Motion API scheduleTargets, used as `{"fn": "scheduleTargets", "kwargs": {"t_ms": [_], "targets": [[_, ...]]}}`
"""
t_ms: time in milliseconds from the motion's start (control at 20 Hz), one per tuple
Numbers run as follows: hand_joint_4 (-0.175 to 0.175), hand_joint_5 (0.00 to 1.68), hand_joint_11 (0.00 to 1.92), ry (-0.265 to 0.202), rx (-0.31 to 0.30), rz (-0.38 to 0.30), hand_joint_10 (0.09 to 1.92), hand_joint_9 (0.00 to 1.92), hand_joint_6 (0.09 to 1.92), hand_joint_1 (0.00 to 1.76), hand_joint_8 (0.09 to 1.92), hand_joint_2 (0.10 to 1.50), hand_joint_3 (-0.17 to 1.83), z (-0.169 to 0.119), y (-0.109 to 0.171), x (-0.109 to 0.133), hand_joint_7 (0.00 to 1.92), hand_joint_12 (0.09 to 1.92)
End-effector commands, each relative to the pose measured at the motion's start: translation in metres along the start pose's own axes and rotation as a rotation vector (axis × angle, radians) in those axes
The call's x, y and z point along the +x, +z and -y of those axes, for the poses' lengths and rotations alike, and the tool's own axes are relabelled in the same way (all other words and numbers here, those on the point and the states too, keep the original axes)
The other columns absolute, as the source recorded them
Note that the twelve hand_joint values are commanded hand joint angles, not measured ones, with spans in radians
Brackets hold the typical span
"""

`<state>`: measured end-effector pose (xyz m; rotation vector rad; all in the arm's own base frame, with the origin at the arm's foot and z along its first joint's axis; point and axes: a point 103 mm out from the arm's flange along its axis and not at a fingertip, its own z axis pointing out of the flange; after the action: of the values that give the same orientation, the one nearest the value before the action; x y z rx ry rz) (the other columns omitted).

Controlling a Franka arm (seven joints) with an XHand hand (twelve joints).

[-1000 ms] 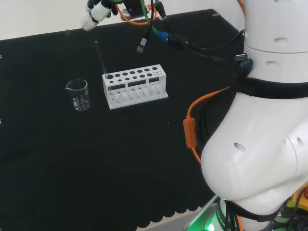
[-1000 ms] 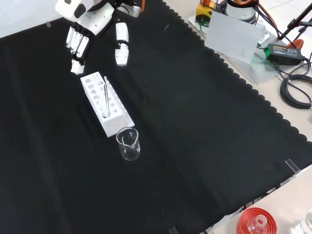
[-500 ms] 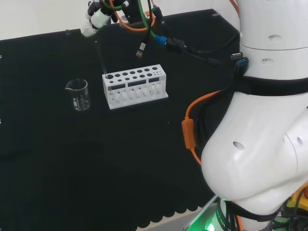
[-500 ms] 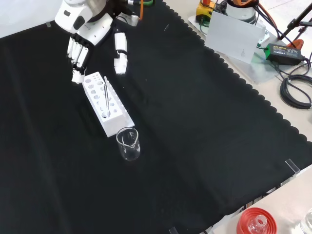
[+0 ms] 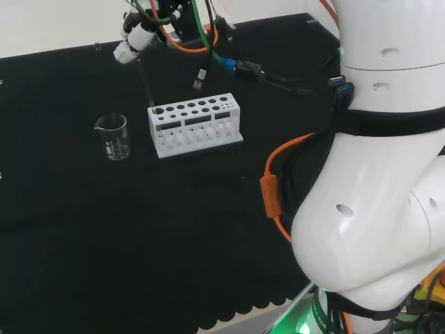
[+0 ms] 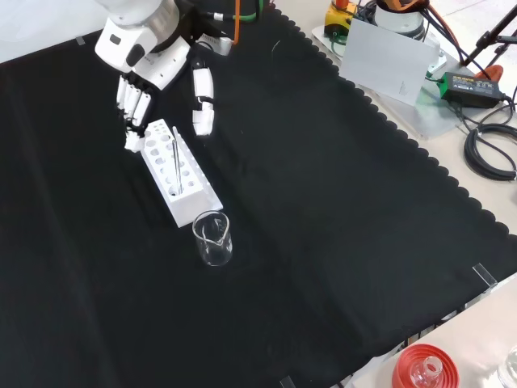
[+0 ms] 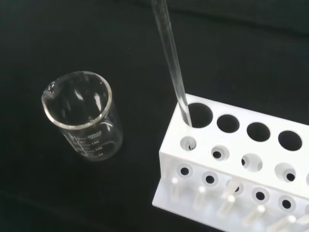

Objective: Take the glass rod from the white test tube rack.

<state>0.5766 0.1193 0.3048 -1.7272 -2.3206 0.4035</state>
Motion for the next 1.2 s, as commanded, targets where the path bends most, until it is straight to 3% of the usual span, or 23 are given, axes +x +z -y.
{"fn": "scheduleTargets", "kwargs": {"t_ms": [50,800,1200], "targets": [[-0.029,0.43,0.65,0.002,0.018,0.017,0.82,0.67,0.11,0.5,0.84,0.81,0.2,-0.001,0.009,0.004,0.41,1.31],[-0.045,0.48,0.73,-0.016,0.083,-0.01,0.79,0.73,0.22,0.52,0.82,0.79,0.22,-0.013,0.033,-0.012,0.51,1.28],[-0.062,0.37,0.85,-0.011,0.096,-0.003,0.76,0.8,0.57,0.58,0.82,0.77,0.28,-0.017,0.04,-0.015,0.55,1.23]]}}
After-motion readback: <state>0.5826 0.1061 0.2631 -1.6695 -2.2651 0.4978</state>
